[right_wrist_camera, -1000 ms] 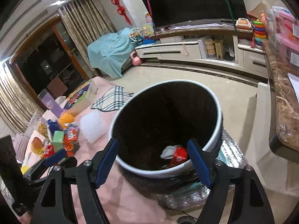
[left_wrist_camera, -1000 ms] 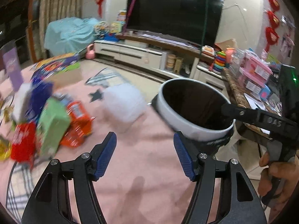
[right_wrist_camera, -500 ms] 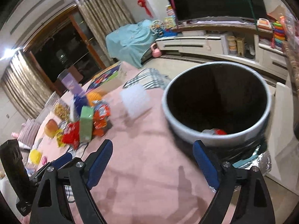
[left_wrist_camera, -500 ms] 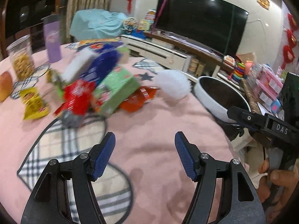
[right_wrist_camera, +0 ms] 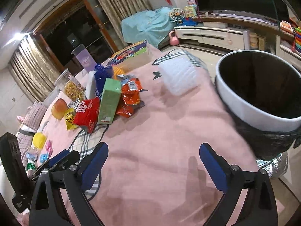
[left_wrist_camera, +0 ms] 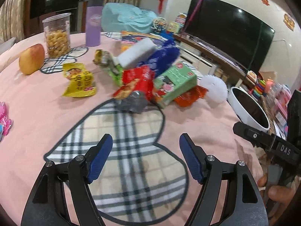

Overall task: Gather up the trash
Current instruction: 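Grasp the red snack bag with the left tool while the right tool grasps the orange wrapper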

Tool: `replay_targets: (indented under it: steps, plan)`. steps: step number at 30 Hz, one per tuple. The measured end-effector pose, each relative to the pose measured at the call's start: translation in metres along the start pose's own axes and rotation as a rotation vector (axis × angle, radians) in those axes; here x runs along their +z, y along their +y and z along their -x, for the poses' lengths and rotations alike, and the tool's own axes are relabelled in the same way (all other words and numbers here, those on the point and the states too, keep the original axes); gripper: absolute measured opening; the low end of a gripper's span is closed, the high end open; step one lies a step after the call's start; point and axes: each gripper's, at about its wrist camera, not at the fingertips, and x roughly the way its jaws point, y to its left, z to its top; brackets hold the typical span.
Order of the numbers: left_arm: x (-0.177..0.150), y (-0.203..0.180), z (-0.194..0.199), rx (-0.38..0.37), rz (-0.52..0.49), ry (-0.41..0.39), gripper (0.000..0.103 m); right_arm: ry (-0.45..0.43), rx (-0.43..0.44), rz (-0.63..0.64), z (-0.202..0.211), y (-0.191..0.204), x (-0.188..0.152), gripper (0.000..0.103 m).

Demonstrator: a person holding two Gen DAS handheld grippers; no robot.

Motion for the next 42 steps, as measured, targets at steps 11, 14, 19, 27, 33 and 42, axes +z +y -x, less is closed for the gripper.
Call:
replay_targets:
  steps: [11, 14, 19, 27, 33, 42]
  plan:
    - [0.027, 0.014, -0.015, 0.024, 0.009, -0.016, 0.075, -0.013, 0.030, 0.032, -0.028, 0.019, 0.015, 0.098]
    - [0.036, 0.016, -0.024, 0.033, 0.011, -0.017, 0.075, -0.013, 0.028, 0.031, -0.039, 0.021, 0.022, 0.091]
    - [0.048, 0.019, -0.035, 0.025, 0.013, -0.017, 0.075, 0.006, 0.036, 0.021, -0.058, 0.021, 0.034, 0.076]
    - [0.057, 0.014, -0.052, -0.014, -0.020, 0.007, 0.034, 0.016, 0.047, 0.001, -0.083, 0.023, 0.050, 0.055]
    - [0.049, 0.004, -0.045, -0.063, -0.072, 0.004, 0.004, 0.020, 0.069, 0.008, -0.082, 0.025, 0.046, 0.015]
    - [0.030, -0.004, -0.025, -0.095, -0.072, 0.007, 0.003, -0.001, 0.065, 0.016, -0.049, 0.018, 0.026, 0.011]
